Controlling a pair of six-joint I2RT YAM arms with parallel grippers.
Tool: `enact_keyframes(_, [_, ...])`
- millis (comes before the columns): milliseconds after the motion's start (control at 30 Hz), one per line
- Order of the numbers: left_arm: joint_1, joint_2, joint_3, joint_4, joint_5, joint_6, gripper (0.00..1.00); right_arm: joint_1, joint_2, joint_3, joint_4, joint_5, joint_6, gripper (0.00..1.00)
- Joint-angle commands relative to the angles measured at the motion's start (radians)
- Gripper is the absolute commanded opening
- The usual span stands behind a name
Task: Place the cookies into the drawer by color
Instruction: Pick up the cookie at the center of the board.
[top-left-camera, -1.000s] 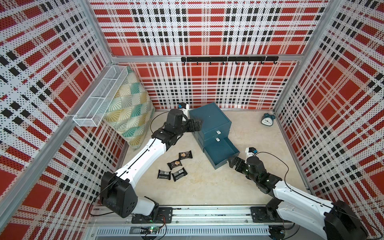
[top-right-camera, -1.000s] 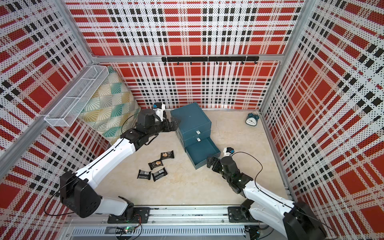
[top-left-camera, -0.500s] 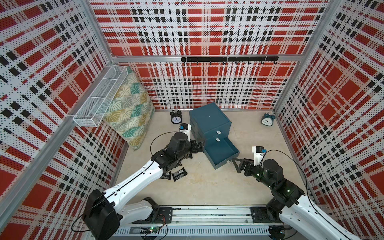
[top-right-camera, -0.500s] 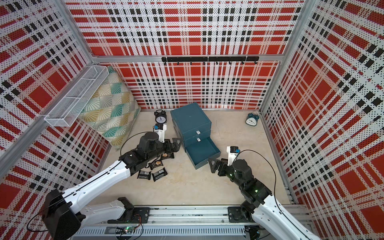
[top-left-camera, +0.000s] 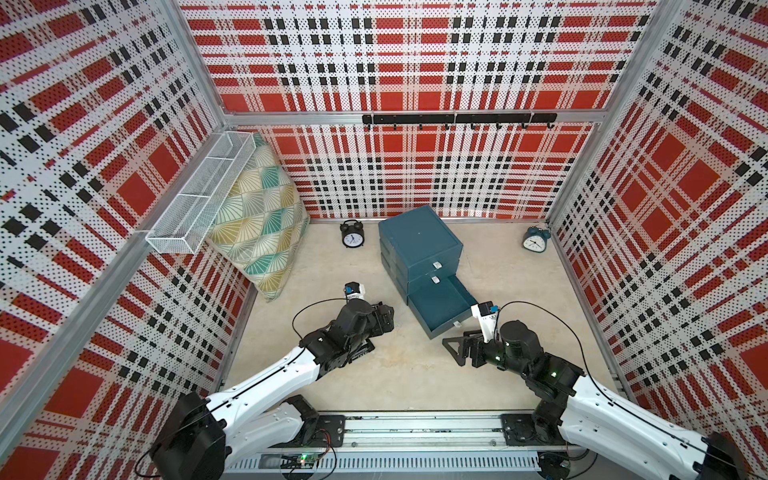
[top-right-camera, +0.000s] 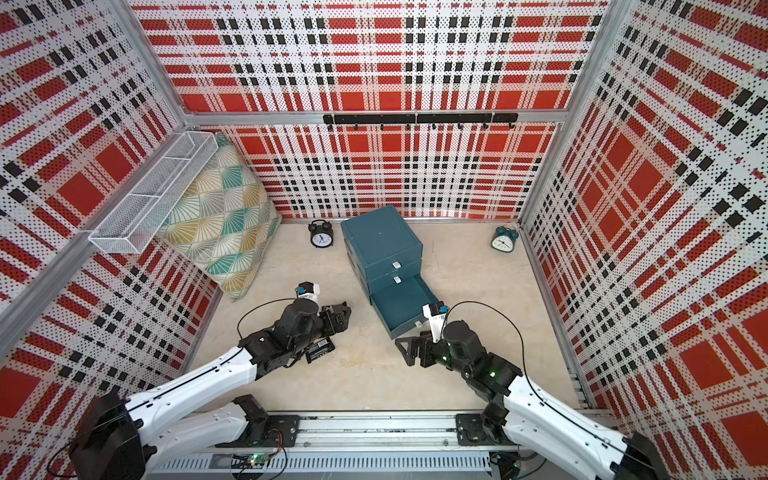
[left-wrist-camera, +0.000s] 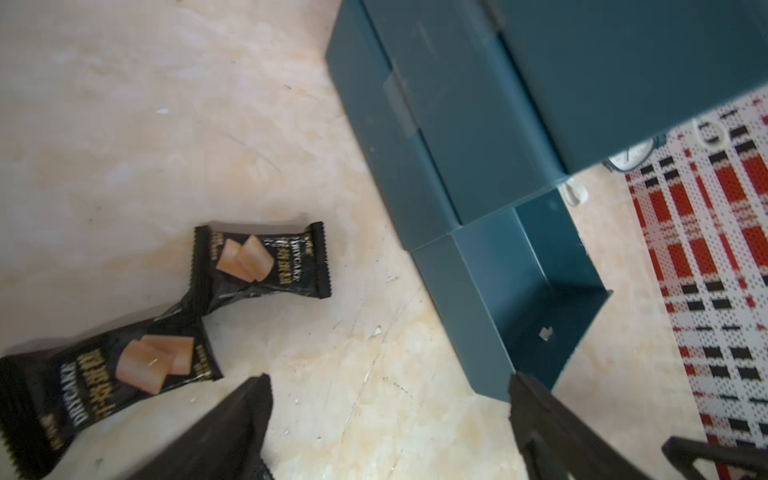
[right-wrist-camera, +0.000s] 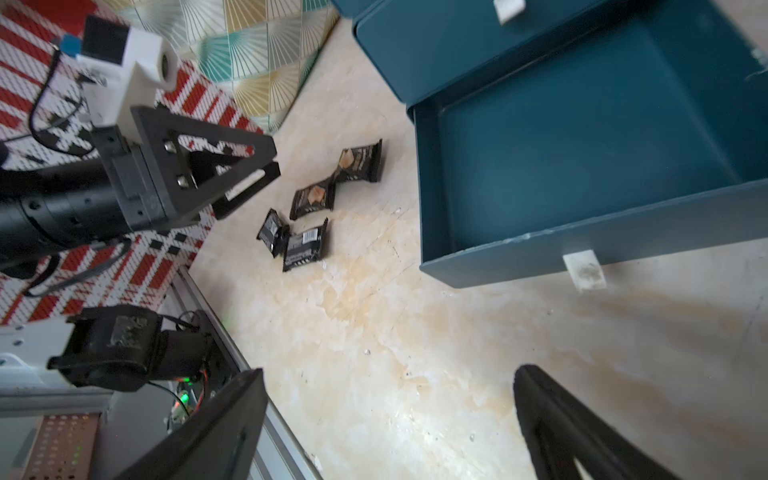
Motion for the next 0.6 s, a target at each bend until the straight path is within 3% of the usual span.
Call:
enact_keyframes(0, [-0.003,-0.046,-0.048,-0.049,-0.101,-0.132,0.89,0.063,0.073,0.046,0.046,0.082,-0.041,1.0])
enact_keyframes(233, [0.01,-0.094,-0.122,-0.183,-0.225,-0.312,0.78,0.161,0.24,0.118,0.089,0.148,-0.049,0.88])
enact_keyframes(367, [0.014,-0.077,-0.133,-0.249,-0.245,-0.394,0.66,0.193,0.315,0.155,0.114,0.161,-0.044,0.77])
enact_keyframes(567, [0.017,-0.03,-0.177,-0.254,-0.23,-0.456,0.64,0.207,0.427,0.207,0.16,0.148,-0.021,0.67])
